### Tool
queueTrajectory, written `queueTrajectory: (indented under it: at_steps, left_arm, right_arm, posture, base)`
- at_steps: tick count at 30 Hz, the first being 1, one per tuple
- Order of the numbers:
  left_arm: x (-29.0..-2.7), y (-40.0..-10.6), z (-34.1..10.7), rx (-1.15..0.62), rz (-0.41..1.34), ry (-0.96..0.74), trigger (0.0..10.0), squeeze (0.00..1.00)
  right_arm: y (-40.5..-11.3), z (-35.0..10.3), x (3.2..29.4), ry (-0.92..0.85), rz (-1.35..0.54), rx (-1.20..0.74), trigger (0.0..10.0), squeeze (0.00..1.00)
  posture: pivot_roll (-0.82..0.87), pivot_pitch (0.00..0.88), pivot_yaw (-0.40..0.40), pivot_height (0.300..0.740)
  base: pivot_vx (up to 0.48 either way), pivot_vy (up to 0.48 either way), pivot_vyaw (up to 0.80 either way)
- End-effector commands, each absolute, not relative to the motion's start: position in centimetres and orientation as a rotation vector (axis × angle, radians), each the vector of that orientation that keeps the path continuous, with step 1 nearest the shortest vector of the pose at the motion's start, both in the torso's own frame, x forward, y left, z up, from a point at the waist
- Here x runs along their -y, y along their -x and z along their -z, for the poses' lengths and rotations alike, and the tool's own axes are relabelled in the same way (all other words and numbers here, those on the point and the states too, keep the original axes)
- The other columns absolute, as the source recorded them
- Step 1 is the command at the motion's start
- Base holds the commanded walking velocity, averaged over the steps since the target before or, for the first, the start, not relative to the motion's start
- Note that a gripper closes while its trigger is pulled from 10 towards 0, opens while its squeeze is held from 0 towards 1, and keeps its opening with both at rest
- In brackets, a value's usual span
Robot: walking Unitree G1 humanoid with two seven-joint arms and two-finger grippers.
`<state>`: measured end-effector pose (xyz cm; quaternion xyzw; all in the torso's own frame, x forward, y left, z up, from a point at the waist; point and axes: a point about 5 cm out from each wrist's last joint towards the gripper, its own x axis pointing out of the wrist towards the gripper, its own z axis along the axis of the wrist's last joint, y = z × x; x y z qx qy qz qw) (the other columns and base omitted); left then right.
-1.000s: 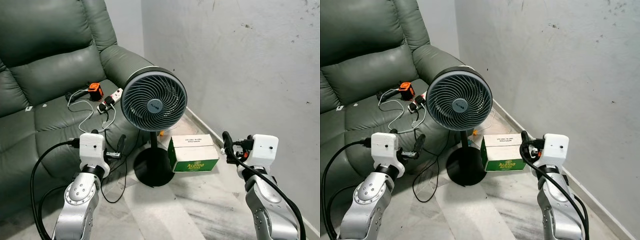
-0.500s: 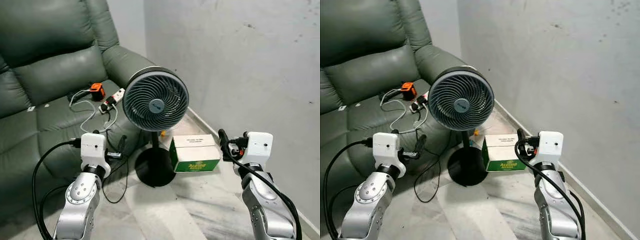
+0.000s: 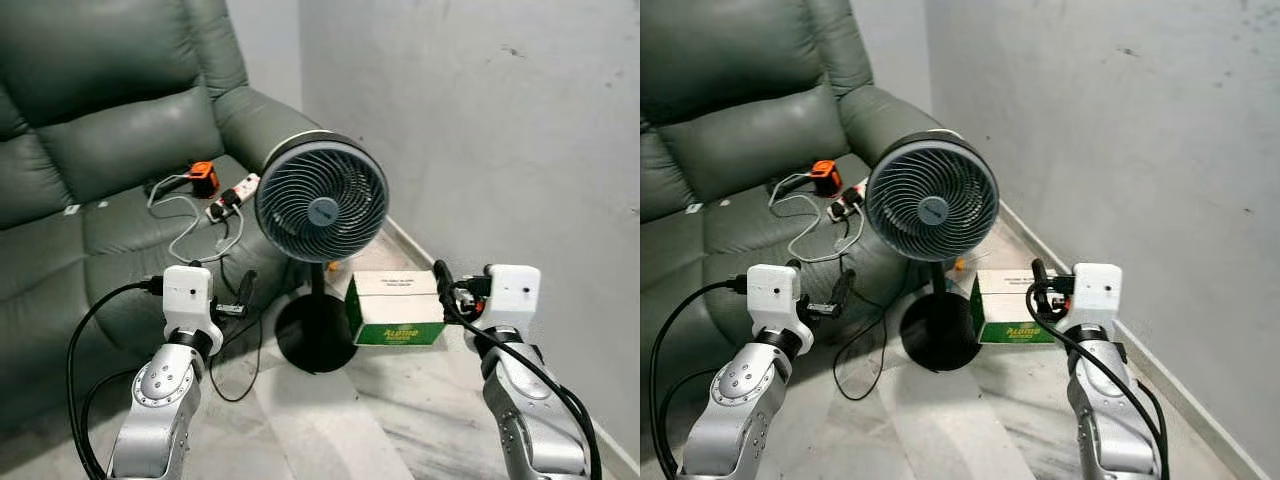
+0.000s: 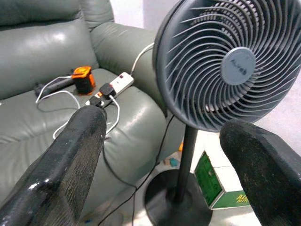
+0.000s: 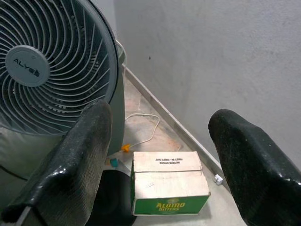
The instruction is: Hang keys on a hook
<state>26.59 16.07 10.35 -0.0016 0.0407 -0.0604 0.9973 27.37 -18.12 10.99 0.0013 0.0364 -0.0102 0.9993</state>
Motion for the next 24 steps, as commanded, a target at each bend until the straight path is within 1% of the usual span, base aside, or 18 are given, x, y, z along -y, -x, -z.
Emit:
queueTrajectory:
  at_steps: [1,24]
  left_arm:
    - [-16.19,-26.53,-10.26,-0.094,0.119,0.005,10.0,0.0]
    - [-16.15,-26.36,-9.99,-0.107,0.124,0.008,10.0,0.0]
  right_arm:
    - [-27.44,-10.95,18.27,0.005,0.024,-0.073,10.0,0.0]
    - [-27.3,-10.72,18.33,0.016,0.03,-0.085,10.0,0.0]
  posture:
    - [0.06,0.122,0.047,0.74]
    - [0.06,0.13,0.048,0.74]
  base:
    - [0.0,-0.368,0.0]
    - [0.0,-0.367,0.0]
